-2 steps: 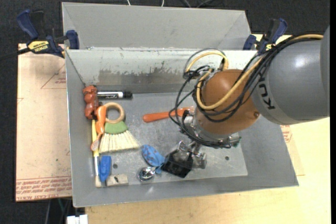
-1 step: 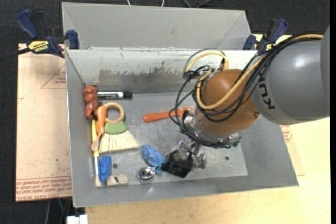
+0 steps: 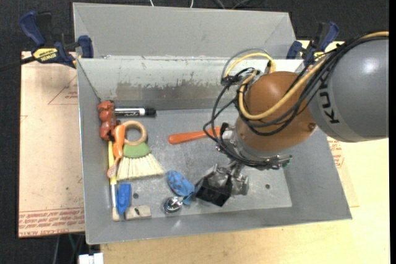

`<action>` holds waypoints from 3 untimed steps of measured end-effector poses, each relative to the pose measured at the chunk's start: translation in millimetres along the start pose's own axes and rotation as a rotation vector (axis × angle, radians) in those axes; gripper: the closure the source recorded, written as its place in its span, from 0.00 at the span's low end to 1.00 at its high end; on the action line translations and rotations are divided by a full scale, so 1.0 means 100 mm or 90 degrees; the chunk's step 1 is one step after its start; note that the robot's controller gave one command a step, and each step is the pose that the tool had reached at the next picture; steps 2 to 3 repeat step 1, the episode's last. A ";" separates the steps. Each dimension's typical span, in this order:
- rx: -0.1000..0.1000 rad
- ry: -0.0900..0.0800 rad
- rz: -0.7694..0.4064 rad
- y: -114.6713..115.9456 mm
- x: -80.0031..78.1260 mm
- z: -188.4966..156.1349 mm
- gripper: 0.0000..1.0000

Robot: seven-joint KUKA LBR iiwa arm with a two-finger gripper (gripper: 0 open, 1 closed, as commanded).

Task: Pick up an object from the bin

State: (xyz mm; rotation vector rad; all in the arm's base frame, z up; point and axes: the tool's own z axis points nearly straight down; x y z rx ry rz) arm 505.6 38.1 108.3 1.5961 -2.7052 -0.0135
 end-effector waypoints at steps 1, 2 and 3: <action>0.005 -0.003 0.000 -0.02 -0.01 -0.40 1.00; 0.005 -0.003 0.000 -0.02 -0.01 -0.40 1.00; 0.005 -0.003 0.000 -0.02 -0.01 -0.40 1.00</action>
Offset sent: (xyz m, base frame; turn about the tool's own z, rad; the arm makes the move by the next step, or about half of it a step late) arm 0.0018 -0.0001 0.0503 -0.0001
